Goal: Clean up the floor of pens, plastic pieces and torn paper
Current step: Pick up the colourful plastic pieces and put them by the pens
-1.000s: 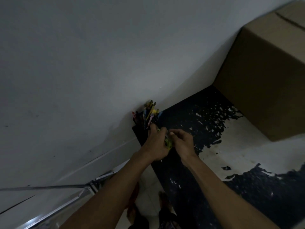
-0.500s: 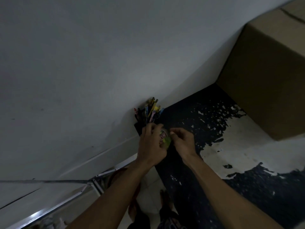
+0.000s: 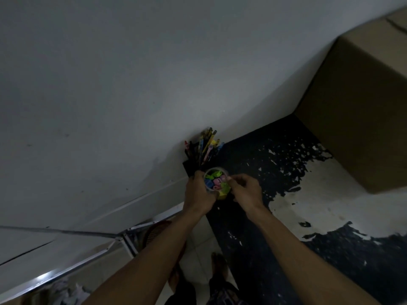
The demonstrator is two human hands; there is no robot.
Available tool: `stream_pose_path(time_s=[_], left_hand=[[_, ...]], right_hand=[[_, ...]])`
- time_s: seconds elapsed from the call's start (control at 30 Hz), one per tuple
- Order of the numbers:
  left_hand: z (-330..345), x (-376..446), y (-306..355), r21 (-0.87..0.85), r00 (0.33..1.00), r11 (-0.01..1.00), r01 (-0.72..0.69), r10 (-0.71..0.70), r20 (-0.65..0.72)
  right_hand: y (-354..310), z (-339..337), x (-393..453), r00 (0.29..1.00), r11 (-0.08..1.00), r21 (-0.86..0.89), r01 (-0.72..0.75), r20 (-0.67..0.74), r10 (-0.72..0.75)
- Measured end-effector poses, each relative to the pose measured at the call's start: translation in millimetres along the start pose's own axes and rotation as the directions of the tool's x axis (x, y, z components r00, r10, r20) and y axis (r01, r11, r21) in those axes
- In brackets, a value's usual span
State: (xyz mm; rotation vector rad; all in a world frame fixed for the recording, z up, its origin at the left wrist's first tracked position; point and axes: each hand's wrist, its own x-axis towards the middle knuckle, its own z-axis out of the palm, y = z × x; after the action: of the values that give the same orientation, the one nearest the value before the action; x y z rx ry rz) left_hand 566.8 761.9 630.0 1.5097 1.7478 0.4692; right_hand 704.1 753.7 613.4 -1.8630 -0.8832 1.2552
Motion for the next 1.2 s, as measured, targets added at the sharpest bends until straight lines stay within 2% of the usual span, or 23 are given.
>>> stream_pose_path(time_s=[0.2,0.3,0.37,0.43,0.5,0.6,0.7,0.8,1.0,1.2], left_hand=[[-8.6,-4.9,-5.2,0.002,0.999,1.0,-0.023,0.023,0.042],[-22.6,-15.1,-12.9,-0.018,0.998,0.998,-0.057,0.057,0.039],[-36.0,-24.3,-21.8,-0.045,0.999,0.998,-0.048,0.048,-0.01],[-53.7,-36.1,-36.6,-0.06,0.993,0.998,-0.032,0.025,-0.117],[-70.5,-49.7,-51.8,-0.063,0.974,0.997,-0.034,0.019,-0.225],[-93.9,-72.8,-73.3,-0.095,0.943,0.995,-0.018,-0.015,-0.333],[-122.7,-108.0,-100.3,-0.111,0.887,0.994,0.005,-0.056,-0.458],[-151.6,-153.0,-132.4,-0.151,0.813,0.988,0.04,-0.12,-0.569],[-197.6,-283.1,-211.8,-0.231,0.623,0.963,0.14,-0.267,-0.735],[-217.1,-450.5,-294.7,-0.317,0.389,0.915,0.249,-0.394,-0.833]], right_hand=[[-5.9,-0.9,-3.3,0.994,0.992,-0.098,0.085,-0.064,-0.092],[-16.5,-1.1,-10.3,0.965,0.962,-0.193,0.194,-0.137,-0.222],[-25.0,1.2,-16.3,0.914,0.882,-0.378,0.282,-0.173,-0.367],[-35.1,11.9,-26.7,0.818,0.732,-0.533,0.425,-0.12,-0.563],[-43.9,27.7,-37.1,0.713,0.594,-0.565,0.572,-0.016,-0.701],[-52.9,55.8,-53.3,0.65,0.497,-0.542,0.678,0.125,-0.75],[-58.8,92.7,-82.4,0.611,0.429,-0.508,0.747,0.27,-0.744],[-61.2,133.6,-120.9,0.514,0.335,-0.432,0.838,0.414,-0.751],[-43.1,223.3,-235.1,0.349,0.297,-0.205,0.933,0.72,-0.6],[11.2,296.9,-385.0,0.112,0.227,-0.013,0.974,0.896,-0.431]])
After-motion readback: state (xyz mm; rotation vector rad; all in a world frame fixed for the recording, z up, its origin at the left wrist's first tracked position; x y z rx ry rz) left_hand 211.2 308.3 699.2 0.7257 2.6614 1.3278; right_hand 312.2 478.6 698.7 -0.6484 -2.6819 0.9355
